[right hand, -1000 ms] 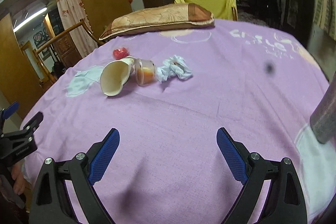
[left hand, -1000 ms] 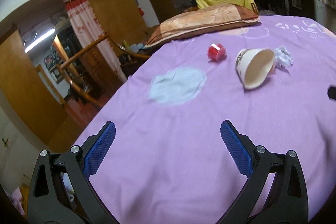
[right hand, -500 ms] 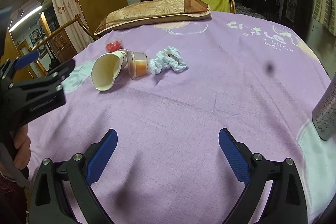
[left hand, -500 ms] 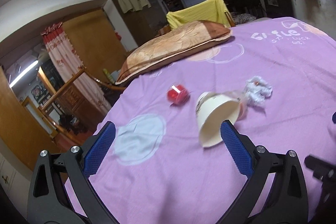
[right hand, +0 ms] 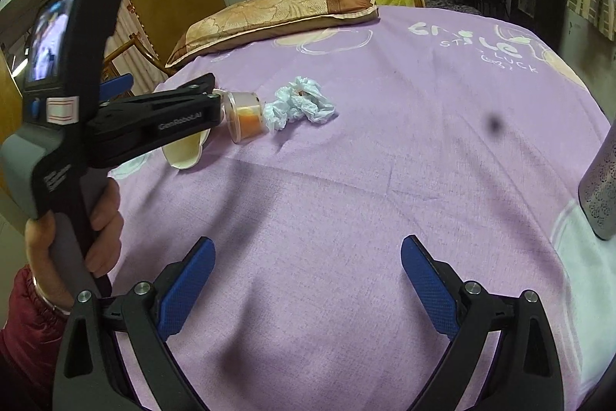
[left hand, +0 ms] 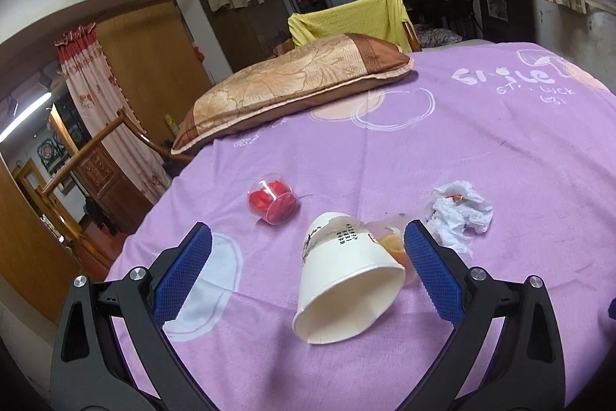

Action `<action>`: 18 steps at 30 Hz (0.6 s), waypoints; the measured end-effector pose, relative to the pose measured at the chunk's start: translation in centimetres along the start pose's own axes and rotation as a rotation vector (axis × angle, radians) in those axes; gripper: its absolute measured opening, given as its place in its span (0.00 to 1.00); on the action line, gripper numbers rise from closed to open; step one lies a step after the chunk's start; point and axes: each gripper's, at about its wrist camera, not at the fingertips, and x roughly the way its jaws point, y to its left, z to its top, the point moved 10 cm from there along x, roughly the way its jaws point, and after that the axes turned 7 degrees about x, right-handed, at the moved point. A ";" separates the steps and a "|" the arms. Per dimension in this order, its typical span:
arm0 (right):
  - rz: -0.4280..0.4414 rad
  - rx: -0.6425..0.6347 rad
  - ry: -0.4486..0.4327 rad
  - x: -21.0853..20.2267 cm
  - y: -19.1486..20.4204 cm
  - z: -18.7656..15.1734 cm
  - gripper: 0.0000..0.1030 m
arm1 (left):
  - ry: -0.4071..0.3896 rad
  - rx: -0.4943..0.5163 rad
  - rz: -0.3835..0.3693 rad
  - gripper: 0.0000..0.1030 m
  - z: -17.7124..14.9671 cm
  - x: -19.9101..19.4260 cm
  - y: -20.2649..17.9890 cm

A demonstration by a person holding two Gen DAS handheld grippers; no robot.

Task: Collect trash
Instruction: 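Bring both tools back over the table toward the white paper cup, then close the left tool on the white paper cup and lift it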

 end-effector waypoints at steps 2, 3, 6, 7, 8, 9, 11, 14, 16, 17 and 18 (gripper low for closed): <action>-0.004 -0.004 0.006 0.2 0.0 -0.1 0.93 | 0.014 -0.002 0.002 0.94 -0.5 1.0 0.1; -0.002 -0.005 0.010 0.2 0.1 -0.2 0.93 | 0.027 -0.003 -0.002 0.94 -0.8 1.6 0.1; 0.000 -0.008 0.017 0.3 0.2 -0.3 0.93 | 0.085 -0.004 -0.009 0.94 -2.0 3.3 0.3; 0.000 -0.009 0.019 0.3 0.2 -0.3 0.93 | 0.102 -0.001 0.002 0.94 -2.3 3.8 0.5; 0.001 -0.009 0.020 0.3 0.2 -0.4 0.93 | 0.110 0.003 0.017 0.93 -2.5 3.9 0.8; 0.002 -0.008 0.020 0.3 0.1 -0.4 0.93 | 0.118 0.009 0.036 0.93 -2.8 4.1 1.1; 0.001 -0.005 0.023 0.3 0.0 -0.4 0.93 | 0.132 0.018 0.064 0.93 -3.3 4.3 1.6; 0.004 0.002 0.033 0.5 -0.1 -0.5 0.93 | 0.141 0.022 0.059 0.93 -3.9 4.2 1.9; 0.003 0.003 0.037 0.6 -0.2 -0.5 0.93 | 0.150 0.030 0.052 0.93 -4.2 4.2 1.8; 0.001 0.002 0.038 0.7 -0.3 -0.5 0.93 | 0.155 0.035 0.045 0.93 -4.3 4.2 1.7; -0.002 0.002 0.038 0.7 -0.3 -0.5 0.93 | 0.158 0.036 0.040 0.93 -4.5 4.2 1.6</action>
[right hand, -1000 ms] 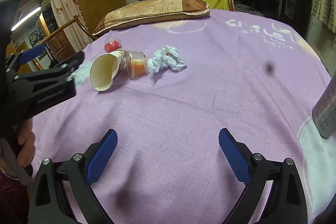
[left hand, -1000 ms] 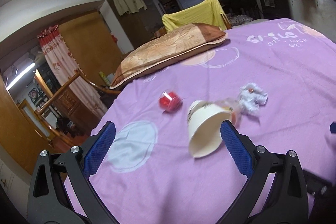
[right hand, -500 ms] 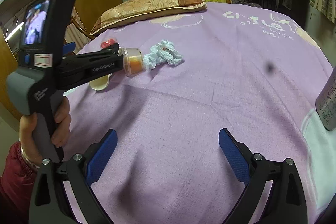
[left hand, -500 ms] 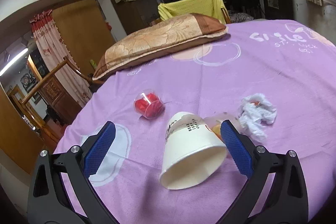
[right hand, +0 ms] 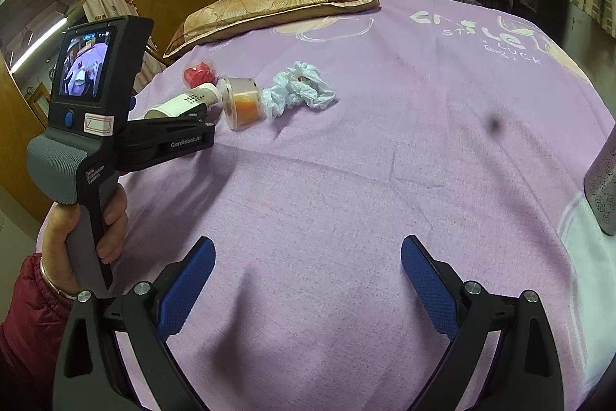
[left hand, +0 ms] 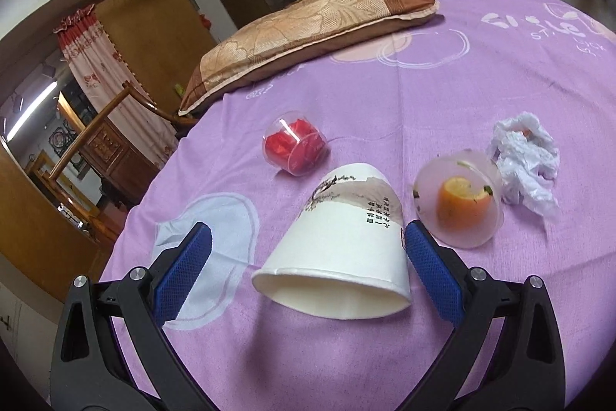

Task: Collect trash
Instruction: 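Close the left tool on the white paper cup and lift it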

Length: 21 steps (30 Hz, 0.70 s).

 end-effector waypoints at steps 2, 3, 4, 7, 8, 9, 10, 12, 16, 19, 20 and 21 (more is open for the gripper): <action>-0.005 0.003 0.002 0.1 -0.2 0.0 0.93 | -0.001 0.000 -0.012 0.93 -0.1 -0.1 -0.1; -0.006 0.005 0.002 0.1 -0.2 0.1 0.93 | -0.003 0.000 -0.019 0.93 -0.1 -0.2 -0.2; -0.006 0.008 0.003 0.2 -0.3 0.1 0.93 | -0.005 -0.002 -0.024 0.93 -0.1 -0.1 -0.2; -0.009 0.014 0.006 0.3 -0.4 0.1 0.93 | -0.009 -0.013 -0.049 0.92 0.0 -0.2 -0.4; -0.009 0.015 0.007 0.3 -0.5 0.1 0.93 | -0.015 -0.022 -0.058 0.90 0.0 -0.3 -0.3; -0.009 0.015 0.007 0.3 -0.5 0.1 0.93 | -0.021 -0.030 -0.068 0.83 0.1 -0.4 -0.3; -0.010 0.014 0.006 0.3 -0.5 0.1 0.93 | -0.024 -0.034 -0.074 0.76 0.2 -0.4 -0.3; -0.016 0.013 0.005 0.3 -0.6 0.1 0.93 | -0.022 -0.042 -0.095 0.65 0.2 -0.4 -0.3; -0.021 0.015 0.008 0.5 -0.7 0.0 0.93 | -0.022 -0.049 -0.118 0.46 0.2 -0.4 -0.4; -0.026 0.009 0.001 0.4 -0.7 0.1 0.93 | -0.047 -0.054 -0.131 0.32 0.4 -1.1 -0.2; -0.031 0.005 -0.002 0.4 -0.7 0.1 0.93 | -0.053 -0.063 -0.142 0.31 0.5 -1.4 -0.1; -0.035 0.002 -0.003 0.4 -0.7 0.1 0.93 | -0.057 -0.072 -0.151 0.29 0.5 -1.5 0.1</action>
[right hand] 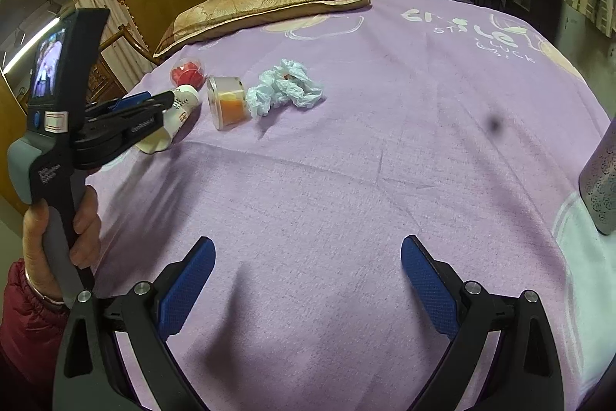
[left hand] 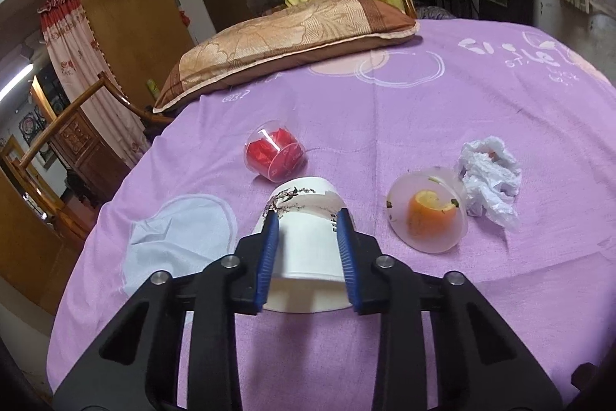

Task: Collect trash
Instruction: 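Close the left tool on the white paper cup and lift it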

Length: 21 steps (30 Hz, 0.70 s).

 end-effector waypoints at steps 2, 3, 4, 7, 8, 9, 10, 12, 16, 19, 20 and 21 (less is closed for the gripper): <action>-0.004 -0.001 0.002 0.1 0.0 -0.1 0.93 | -0.005 -0.030 -0.020 0.28 0.0 -0.3 0.6; -0.003 -0.002 0.004 0.1 0.0 -0.1 0.93 | -0.004 -0.052 -0.035 0.27 0.0 -0.4 1.1; -0.002 -0.001 0.004 0.1 0.0 0.0 0.93 | -0.003 -0.069 -0.045 0.27 0.0 -0.4 1.4; -0.004 -0.005 -0.004 0.0 0.0 0.1 0.93 | 0.001 -0.135 -0.088 0.27 -0.2 -0.4 3.0; -0.008 -0.007 -0.009 -0.1 0.0 0.1 0.93 | 0.004 -0.158 -0.101 0.28 -0.4 -0.4 3.6; -0.009 -0.009 -0.011 -0.2 0.0 0.1 0.93 | 0.009 -0.179 -0.108 0.28 -0.6 -0.2 4.2; -0.010 -0.009 -0.012 -0.2 -0.1 0.1 0.93 | 0.015 -0.195 -0.117 0.28 -0.8 -0.1 4.7; -0.003 -0.005 -0.011 -0.3 -0.1 0.1 0.93 | 0.033 -0.219 -0.146 0.28 -1.2 0.3 5.2; 0.012 0.002 -0.003 -0.3 0.0 0.0 0.93 | 0.051 -0.267 -0.246 0.57 -1.5 0.6 4.9; 0.021 0.006 0.008 -0.2 0.2 -0.1 0.93 | 0.002 -0.274 -0.247 0.90 -0.6 0.0 4.4; 0.025 0.006 0.011 -0.1 0.3 -0.2 0.93 | -0.021 -0.254 -0.237 0.90 0.0 -0.2 4.0; 0.026 0.006 0.012 -0.1 0.3 -0.2 0.93 | -0.025 -0.223 -0.230 0.90 0.3 -0.1 3.3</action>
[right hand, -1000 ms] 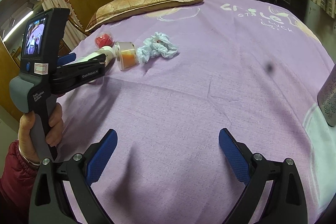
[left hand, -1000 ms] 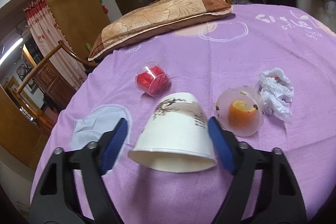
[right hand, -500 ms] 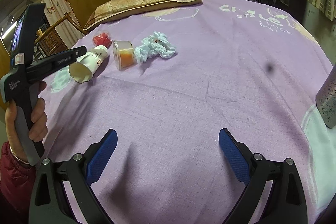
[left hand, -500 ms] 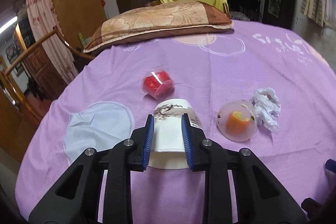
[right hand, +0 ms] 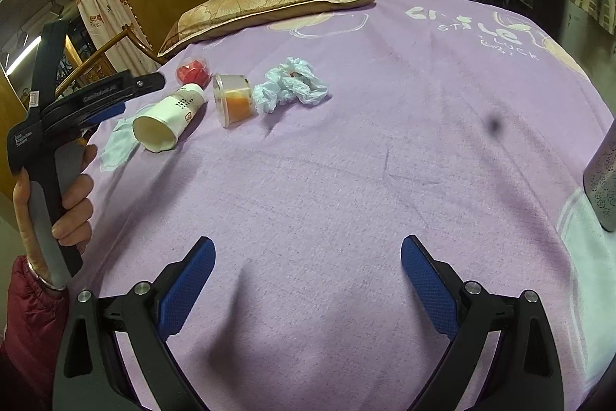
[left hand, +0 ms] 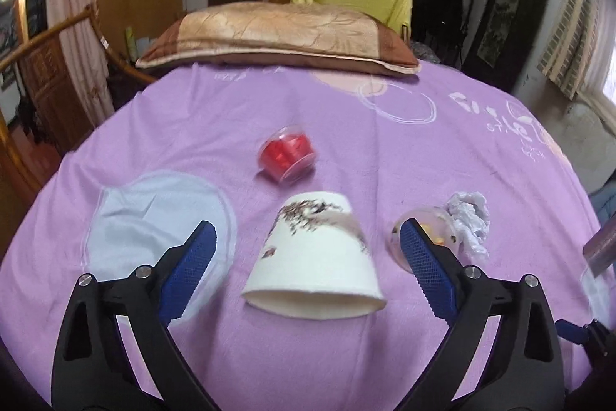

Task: Collect trash
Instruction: 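Close the left tool on the white paper cup and lift it, then lift the paper cup with the left tool while the right tool grasps the crumpled white tissue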

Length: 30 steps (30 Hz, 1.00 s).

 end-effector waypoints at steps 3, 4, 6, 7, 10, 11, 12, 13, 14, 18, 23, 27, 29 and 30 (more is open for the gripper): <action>-0.007 -0.006 -0.006 0.0 0.0 0.0 0.93 | 0.078 0.083 0.075 0.90 -1.0 2.2 -0.8; -0.008 -0.007 -0.007 0.0 0.0 0.0 0.93 | 0.118 0.096 0.102 0.90 -1.7 3.0 -0.7; -0.006 -0.006 -0.009 0.1 0.0 0.1 0.93 | 0.163 0.078 0.104 0.90 -2.5 3.9 -0.3; -0.004 -0.007 -0.010 0.1 0.0 0.1 0.93 | 0.171 0.065 0.094 0.86 -2.8 4.0 -0.2; -0.008 -0.016 -0.018 0.2 0.0 0.1 0.93 | 0.178 0.019 0.080 0.79 -3.0 4.0 0.8; -0.014 -0.023 -0.024 0.2 0.1 0.1 0.93 | 0.174 0.004 0.077 0.79 -2.9 3.9 1.1; -0.016 -0.027 -0.027 0.3 0.1 0.1 0.93 | 0.170 -0.014 0.070 0.78 -2.8 3.7 1.6; -0.019 -0.032 -0.031 0.3 0.1 0.1 0.93 | 0.163 -0.036 0.067 0.78 -2.7 3.4 2.1; -0.020 -0.040 -0.037 0.3 0.2 0.2 0.93 | 0.154 -0.048 0.069 0.78 -2.5 3.2 2.5; -0.014 -0.021 -0.065 0.3 0.1 1.0 0.93 | 0.117 -0.085 0.116 0.78 -1.9 1.9 4.4; 0.015 0.045 -0.065 1.1 1.4 5.6 0.93 | 0.112 -0.132 0.138 0.78 -1.9 1.5 6.0; 0.002 0.106 -0.114 3.3 1.7 10.6 0.87 | 0.117 -0.149 0.146 0.78 -2.0 1.6 6.6; 0.030 0.156 -0.089 5.4 2.0 12.2 0.83 | 0.120 -0.158 0.148 0.78 -2.0 1.7 6.9; 0.029 0.170 -0.082 6.5 2.0 12.8 0.81 | 0.121 -0.164 0.146 0.78 -2.0 1.7 7.1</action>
